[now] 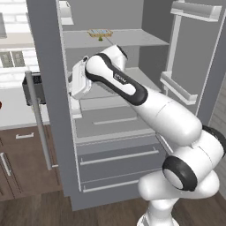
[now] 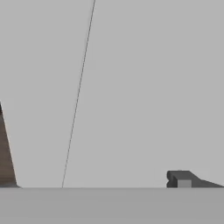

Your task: Grab a lemon wedge from the fridge and one ice cube from the ice bowl, and put them in the glass of lemonade.

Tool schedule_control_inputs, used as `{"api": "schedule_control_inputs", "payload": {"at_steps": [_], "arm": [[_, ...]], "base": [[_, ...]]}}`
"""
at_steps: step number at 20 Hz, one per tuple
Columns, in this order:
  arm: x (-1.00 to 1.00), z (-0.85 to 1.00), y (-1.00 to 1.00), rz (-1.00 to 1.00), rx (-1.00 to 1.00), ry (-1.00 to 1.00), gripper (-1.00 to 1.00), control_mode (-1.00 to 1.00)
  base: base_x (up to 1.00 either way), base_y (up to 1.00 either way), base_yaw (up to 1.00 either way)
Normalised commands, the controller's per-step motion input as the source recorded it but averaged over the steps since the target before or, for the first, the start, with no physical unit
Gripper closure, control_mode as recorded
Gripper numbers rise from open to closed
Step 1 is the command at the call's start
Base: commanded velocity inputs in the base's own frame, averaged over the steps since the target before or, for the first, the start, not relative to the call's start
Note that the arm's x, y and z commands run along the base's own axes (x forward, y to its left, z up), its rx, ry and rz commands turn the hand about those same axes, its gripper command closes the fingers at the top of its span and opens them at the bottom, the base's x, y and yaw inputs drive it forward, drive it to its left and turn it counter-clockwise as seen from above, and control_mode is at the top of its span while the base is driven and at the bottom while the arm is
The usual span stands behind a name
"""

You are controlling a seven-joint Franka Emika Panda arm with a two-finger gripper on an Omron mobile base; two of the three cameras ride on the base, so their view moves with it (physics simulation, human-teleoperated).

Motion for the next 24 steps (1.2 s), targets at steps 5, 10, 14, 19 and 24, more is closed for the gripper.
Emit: {"api": "schedule_control_inputs", "payload": {"at_steps": [5, 10, 14, 19, 24], "arm": [[0.01, 0.0, 0.98, -0.08, 0.0, -0.25, -1.0, -1.0], [-0.34, 0.25, -0.16, -0.14, 0.01, -0.02, -1.0, -1.0], [-0.61, 0.28, -0.54, -0.24, 0.0, 0.0, -1.0, -1.0], [-0.58, 0.07, -0.55, -0.43, 0.0, 0.0, -1.0, -1.0], [-0.33, 0.0, -0.6, -0.6, 0.0, 0.02, -1.0, -1.0]], "base": [[0.0, 0.0, 0.0], [0.0, 0.0, 0.0], [0.0, 0.0, 0.0], [0.0, 0.0, 0.0], [0.0, 0.0, 0.0]]}}
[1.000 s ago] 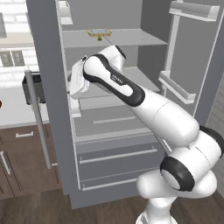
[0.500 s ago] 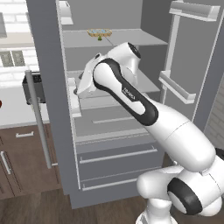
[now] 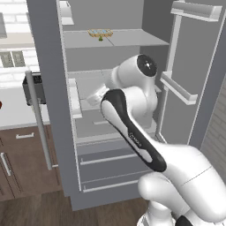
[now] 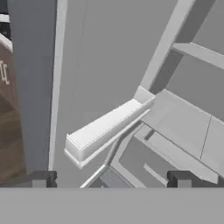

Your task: Grab a lemon wedge from the fridge and one ice cube from the ice bowl, and put them in the glass of lemonade.

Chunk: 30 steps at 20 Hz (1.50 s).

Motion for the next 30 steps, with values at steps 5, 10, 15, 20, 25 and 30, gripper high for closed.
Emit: {"api": "schedule_control_inputs", "payload": {"at_steps": [5, 10, 15, 20, 25, 30], "arm": [[-0.15, 0.01, -0.95, -0.53, 0.0, 0.14, -1.0, -1.0], [-0.2, 0.15, -1.0, -0.47, 0.0, 0.15, -1.0, -1.0], [-0.63, 0.21, -0.81, -0.3, 0.02, 0.07, -1.0, -1.0], [-0.92, 0.27, -0.58, -0.05, 0.1, 0.0, -1.0, -1.0], [-0.78, 0.43, -0.48, 0.0, 0.15, -0.06, -1.0, -1.0], [-0.23, 0.01, 0.0, 0.01, 0.09, -0.04, -1.0, -1.0]], "base": [[0.0, 0.0, 0.0], [0.0, 0.0, 0.0], [0.0, 0.0, 0.0], [0.0, 0.0, 0.0], [0.0, 0.0, 0.0], [0.0, 0.0, 0.0]]}}
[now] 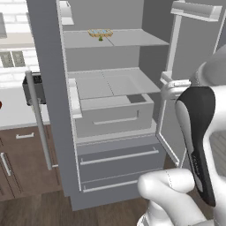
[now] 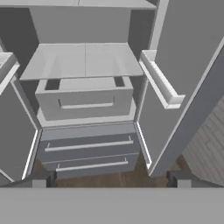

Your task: Grab a lemon wedge from the fridge and one ice cube from the ice bowl, and put them in the glass of lemonade.

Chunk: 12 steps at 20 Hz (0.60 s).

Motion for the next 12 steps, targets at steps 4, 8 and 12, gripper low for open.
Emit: {"api": "schedule_control_inputs", "payload": {"at_steps": [4, 8, 12], "arm": [[-0.06, -0.06, 0.0, 0.01, 0.02, -0.04, -1.0, -1.0], [-0.12, 0.0, 0.0, 0.01, 0.0, 0.0, -1.0, -1.0], [-0.36, 0.0, 0.08, 0.02, 0.0, -0.03, -1.0, -1.0]], "base": [[0.0, 0.0, 0.0], [0.0, 0.0, 0.0], [0.0, 0.0, 0.0]]}}
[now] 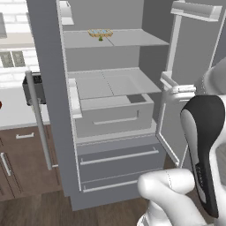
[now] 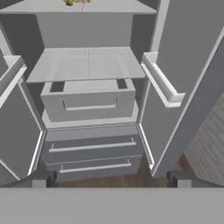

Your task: Grab a lemon wedge from the fridge and one ice cube from the ice bowl, and put them in the glass of lemonade.

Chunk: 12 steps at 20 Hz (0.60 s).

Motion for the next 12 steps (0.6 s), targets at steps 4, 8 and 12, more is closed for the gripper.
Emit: {"api": "schedule_control_inputs", "payload": {"at_steps": [4, 8, 12], "arm": [[-0.63, 0.0, 0.48, 0.05, 0.0, -0.09, -1.0, -1.0], [-0.07, 0.0, 0.23, 0.01, 0.0, -0.02, -1.0, -1.0], [0.59, 0.0, -0.14, 0.13, 0.02, 0.01, -1.0, -1.0]], "base": [[0.0, 0.0, 0.0], [0.0, 0.0, 0.0], [0.0, 0.0, 0.0]]}}
